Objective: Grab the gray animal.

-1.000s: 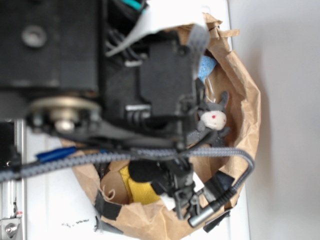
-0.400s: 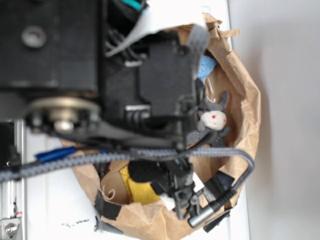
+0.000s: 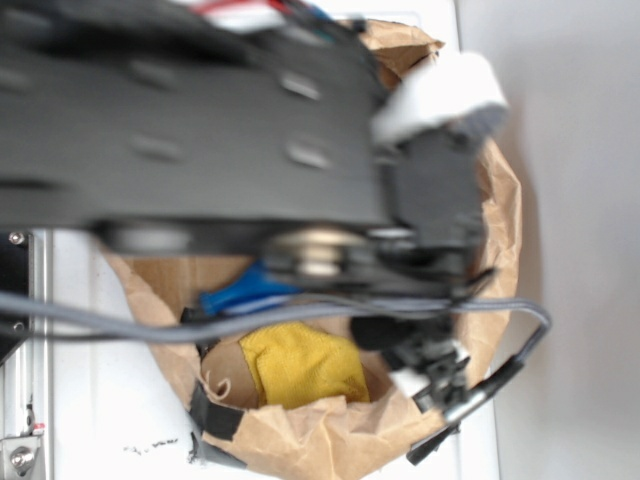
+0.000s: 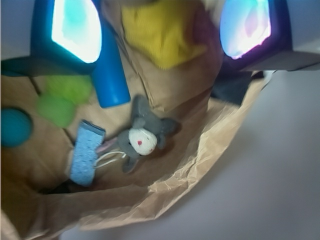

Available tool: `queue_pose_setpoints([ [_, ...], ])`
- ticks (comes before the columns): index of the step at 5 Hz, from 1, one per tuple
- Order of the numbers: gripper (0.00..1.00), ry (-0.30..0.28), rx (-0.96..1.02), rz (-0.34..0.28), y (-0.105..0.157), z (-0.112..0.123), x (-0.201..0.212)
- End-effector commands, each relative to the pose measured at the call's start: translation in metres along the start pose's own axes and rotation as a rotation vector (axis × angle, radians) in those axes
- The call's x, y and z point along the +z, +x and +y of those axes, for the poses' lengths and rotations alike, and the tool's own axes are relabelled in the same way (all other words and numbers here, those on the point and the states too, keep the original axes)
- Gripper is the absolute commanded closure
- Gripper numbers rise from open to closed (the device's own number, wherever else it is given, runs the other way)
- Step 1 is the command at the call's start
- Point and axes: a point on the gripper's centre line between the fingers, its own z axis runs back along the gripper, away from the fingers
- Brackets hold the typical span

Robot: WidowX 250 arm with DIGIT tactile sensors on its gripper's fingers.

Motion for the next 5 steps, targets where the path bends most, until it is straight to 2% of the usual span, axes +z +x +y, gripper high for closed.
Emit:
queue_pose_setpoints([
  [1, 0.0, 0.017, 0.019, -0.169, 0.014, 0.013, -0.018],
  [2, 0.0, 0.025, -0.004, -0.151, 0.005, 0.029, -0.021],
  [3, 0.0, 0.0, 0.026, -0.121, 0.004, 0.033, -0.017],
  [4, 0.0, 0.004, 0.03, -0.128, 0.005, 0.03, -0.026],
  [5, 0.0, 0.015, 0.08, -0.165, 0.015, 0.028, -0.04],
])
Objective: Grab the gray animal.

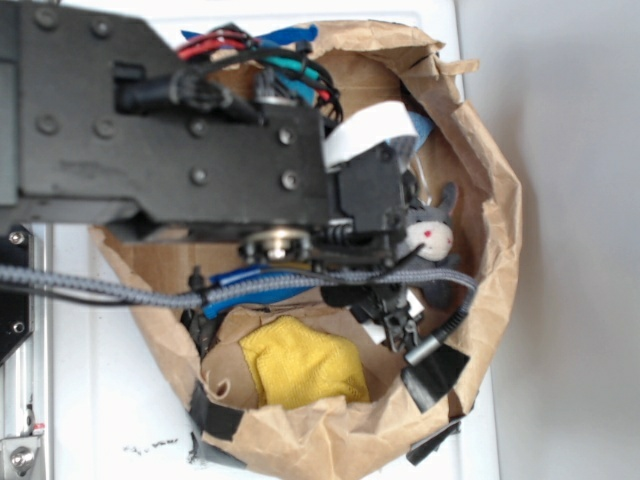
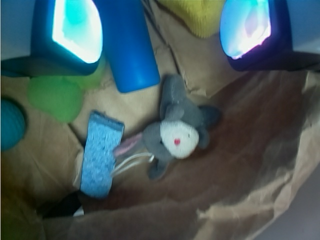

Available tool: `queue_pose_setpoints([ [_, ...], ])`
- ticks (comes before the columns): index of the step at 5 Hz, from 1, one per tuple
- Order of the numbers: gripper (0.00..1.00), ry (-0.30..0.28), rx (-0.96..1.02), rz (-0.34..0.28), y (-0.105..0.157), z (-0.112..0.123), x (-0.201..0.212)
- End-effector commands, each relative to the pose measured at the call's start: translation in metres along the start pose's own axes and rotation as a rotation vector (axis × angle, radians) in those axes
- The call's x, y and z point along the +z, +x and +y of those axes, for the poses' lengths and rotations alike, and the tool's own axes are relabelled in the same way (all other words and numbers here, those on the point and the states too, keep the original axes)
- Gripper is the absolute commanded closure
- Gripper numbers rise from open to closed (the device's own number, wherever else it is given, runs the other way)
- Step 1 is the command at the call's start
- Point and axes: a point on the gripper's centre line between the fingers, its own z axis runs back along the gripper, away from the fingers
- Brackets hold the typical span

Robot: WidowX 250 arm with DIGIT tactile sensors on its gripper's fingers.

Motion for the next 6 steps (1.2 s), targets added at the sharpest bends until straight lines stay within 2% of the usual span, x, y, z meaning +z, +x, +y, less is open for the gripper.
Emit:
queue_pose_setpoints([
  [1, 0.0, 0.0, 0.077, -0.059, 0.015, -0.004, -0.016],
  [2, 0.0, -0.009, 0.093, -0.064, 0.016, -0.006, -0.019],
  [6, 0.0, -0.112, 0.216, -0.106, 0.025, -0.019, -0.018],
])
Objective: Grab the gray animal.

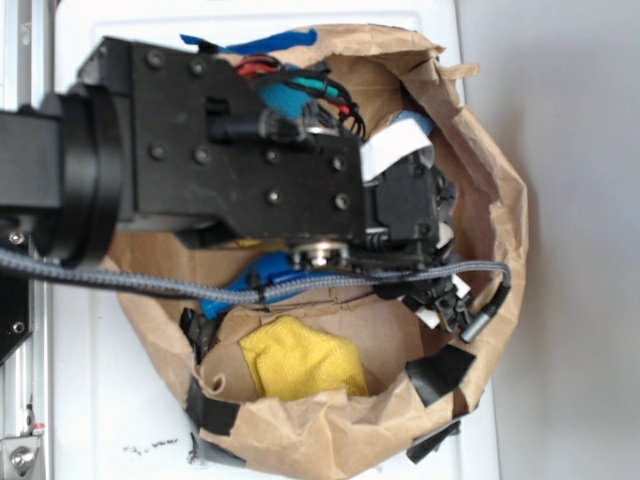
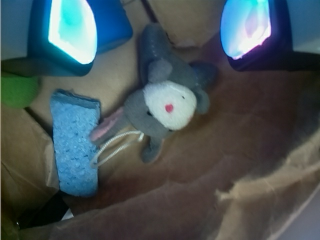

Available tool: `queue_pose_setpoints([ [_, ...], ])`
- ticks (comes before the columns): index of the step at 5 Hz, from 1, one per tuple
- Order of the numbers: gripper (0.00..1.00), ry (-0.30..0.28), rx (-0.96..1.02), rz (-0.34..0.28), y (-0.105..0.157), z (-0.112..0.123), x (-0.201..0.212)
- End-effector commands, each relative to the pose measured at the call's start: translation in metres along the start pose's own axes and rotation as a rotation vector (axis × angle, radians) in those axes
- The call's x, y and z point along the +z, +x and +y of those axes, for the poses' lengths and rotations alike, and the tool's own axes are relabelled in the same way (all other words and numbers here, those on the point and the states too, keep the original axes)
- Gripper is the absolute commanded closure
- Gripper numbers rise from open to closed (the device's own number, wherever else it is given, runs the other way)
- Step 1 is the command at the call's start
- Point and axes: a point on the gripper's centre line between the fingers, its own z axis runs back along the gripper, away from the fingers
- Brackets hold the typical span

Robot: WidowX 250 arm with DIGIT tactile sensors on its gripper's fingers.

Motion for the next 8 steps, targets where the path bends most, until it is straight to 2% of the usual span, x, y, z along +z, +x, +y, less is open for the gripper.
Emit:
queue_pose_setpoints([
  [1, 0.0, -0.06, 0.07, -0.024, 0.005, -0.007, 0.004],
  [5, 0.0, -0.06, 0.07, -0.024, 0.005, -0.007, 0.004],
  [6, 0.0, -0.089, 0.081, 0.113, 0.009, -0.013, -0.018],
  [7, 0.0, -0.109, 0.051, 0.119, 0.001, -0.013, -0.014],
  [8, 0.0, -0.109, 0.042, 0.095, 0.003, -0.017, -0.025],
])
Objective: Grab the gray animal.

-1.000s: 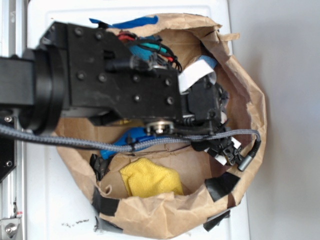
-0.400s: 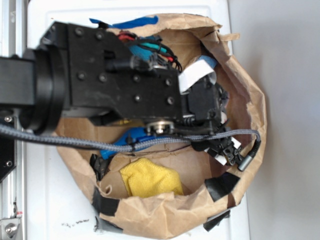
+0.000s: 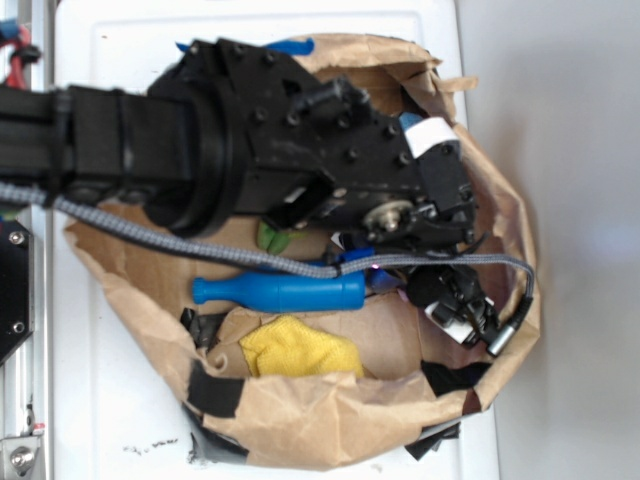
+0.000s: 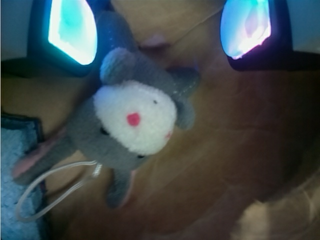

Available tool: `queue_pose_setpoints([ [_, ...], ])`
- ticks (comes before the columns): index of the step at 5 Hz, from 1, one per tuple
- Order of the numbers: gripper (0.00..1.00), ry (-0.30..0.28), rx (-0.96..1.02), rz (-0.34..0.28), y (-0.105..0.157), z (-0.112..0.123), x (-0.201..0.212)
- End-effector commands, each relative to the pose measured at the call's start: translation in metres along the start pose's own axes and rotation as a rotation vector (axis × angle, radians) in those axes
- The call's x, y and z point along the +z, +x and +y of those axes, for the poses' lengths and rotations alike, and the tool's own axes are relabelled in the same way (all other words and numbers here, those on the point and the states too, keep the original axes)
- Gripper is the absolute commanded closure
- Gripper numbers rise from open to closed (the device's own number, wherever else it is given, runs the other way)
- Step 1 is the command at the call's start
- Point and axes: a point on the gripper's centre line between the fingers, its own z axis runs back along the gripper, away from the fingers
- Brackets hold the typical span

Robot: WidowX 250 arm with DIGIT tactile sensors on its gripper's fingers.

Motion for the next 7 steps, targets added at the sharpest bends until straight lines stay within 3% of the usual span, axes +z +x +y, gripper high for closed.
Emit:
queue_pose_setpoints([
  [1, 0.0, -0.032, -0.029, -0.107, 0.01, -0.006, 0.005],
  [2, 0.0, -0.009, -0.044, -0.162, 0.011, 0.0, -0.001],
  [5, 0.0, 0.012, -0.059, -0.18, 0.012, 0.009, -0.009],
  [6, 0.0, 0.01, -0.039, -0.227, 0.023, 0.007, -0.023],
  [7, 0.0, -0.042, -0.066, -0.263, 0.024, -0.002, -0.028],
])
